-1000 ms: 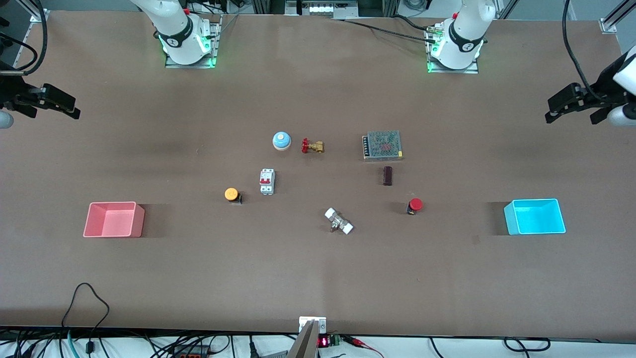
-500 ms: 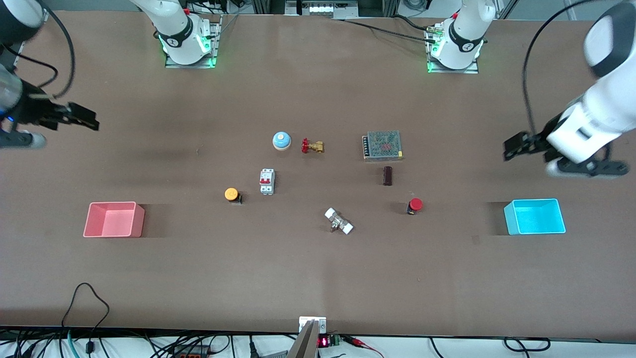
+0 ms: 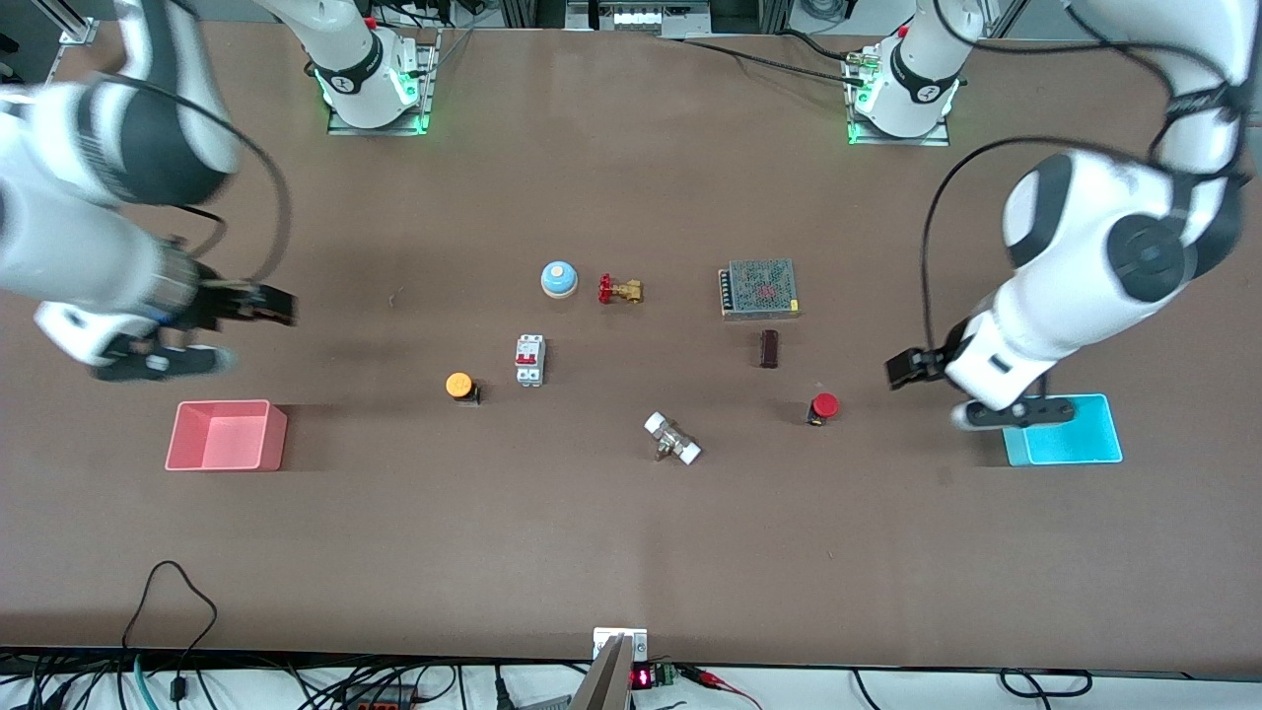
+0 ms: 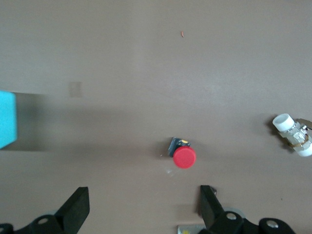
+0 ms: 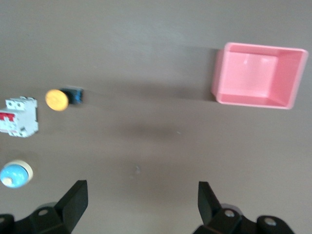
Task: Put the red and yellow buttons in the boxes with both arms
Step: 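Lower both grippers and close them on the yellow and red buttons, then carry the red button to the cyan box with the left gripper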
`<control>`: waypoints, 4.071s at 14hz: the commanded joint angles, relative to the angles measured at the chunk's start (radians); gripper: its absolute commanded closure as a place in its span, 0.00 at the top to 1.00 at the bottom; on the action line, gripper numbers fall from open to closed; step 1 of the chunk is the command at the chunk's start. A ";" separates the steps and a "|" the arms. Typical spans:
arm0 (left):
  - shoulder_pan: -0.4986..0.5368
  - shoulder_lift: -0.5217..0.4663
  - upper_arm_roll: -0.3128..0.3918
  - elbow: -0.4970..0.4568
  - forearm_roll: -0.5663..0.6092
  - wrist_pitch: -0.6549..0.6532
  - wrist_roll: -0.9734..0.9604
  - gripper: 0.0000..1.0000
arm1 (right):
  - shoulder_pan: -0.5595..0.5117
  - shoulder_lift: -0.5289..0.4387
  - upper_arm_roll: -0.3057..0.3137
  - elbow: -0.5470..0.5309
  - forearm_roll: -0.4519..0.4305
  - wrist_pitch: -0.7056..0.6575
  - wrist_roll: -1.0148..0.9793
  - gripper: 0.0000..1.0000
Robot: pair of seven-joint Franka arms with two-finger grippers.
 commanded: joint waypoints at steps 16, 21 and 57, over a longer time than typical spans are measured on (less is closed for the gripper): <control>-0.119 0.236 0.012 -0.047 0.096 0.242 -0.186 0.96 | 0.199 0.321 -0.006 0.007 0.137 0.308 0.228 1.00; -0.119 0.238 0.012 -0.046 0.096 0.258 -0.198 0.75 | 0.209 0.364 -0.008 0.007 0.123 0.336 0.245 1.00; 0.369 0.163 0.014 0.094 0.085 0.041 0.463 0.28 | 0.179 0.335 -0.110 0.142 0.122 0.313 0.161 0.19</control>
